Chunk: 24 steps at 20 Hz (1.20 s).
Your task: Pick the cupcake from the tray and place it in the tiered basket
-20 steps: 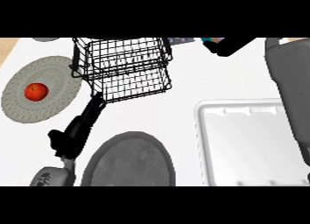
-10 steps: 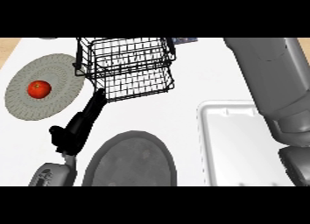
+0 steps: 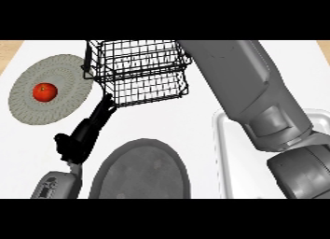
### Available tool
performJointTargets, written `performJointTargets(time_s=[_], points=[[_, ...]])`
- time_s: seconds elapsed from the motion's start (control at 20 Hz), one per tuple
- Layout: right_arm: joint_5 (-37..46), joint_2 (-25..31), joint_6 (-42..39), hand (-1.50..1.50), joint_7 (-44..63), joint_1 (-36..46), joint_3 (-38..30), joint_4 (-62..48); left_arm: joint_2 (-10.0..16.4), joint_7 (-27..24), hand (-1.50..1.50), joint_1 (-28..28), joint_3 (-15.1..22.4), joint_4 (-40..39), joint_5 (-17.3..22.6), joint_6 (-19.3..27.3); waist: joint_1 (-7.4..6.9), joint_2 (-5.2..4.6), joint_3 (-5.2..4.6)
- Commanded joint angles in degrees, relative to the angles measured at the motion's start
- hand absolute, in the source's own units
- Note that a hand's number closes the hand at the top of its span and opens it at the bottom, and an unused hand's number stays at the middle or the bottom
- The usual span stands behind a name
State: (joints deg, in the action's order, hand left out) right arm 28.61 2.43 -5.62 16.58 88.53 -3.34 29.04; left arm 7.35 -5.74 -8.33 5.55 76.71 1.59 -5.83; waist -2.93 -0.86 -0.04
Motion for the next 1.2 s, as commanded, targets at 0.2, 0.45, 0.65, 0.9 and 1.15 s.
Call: performJointTargets(time_s=[0.2,0.45,0.65,0.9,1.15], points=[[-3.18,-2.39,5.69,1.5,-4.87,3.06,2.73,-11.2,-1.78,-0.07,0.0,-1.91,1.66,-1.19,-0.98,-0.42,-2.3,-0.62,-0.16],[-7.96,-2.42,5.45,1.5,-7.11,4.11,1.6,-14.09,-2.34,2.79,0.0,-1.77,2.54,0.96,-1.95,0.77,-2.7,-0.41,-0.11],[-12.72,-2.43,3.54,1.5,-4.6,7.38,-0.46,-16.08,-3.54,0.11,0.0,-1.24,3.09,-1.8,-2.65,0.95,-2.63,-0.52,-0.15],[-21.1,-2.43,0.56,-1.5,6.69,8.91,-6.25,-20.65,-1.74,0.3,0.0,-2.92,1.16,-3.17,-1.52,-0.59,-2.27,-0.27,-0.16],[-25.89,-2.43,4.42,-1.5,5.08,8.43,-8.56,-22.16,-1.6,1.82,0.0,-2.59,1.38,-0.62,-1.16,-1.09,-2.77,-0.13,-0.11]])
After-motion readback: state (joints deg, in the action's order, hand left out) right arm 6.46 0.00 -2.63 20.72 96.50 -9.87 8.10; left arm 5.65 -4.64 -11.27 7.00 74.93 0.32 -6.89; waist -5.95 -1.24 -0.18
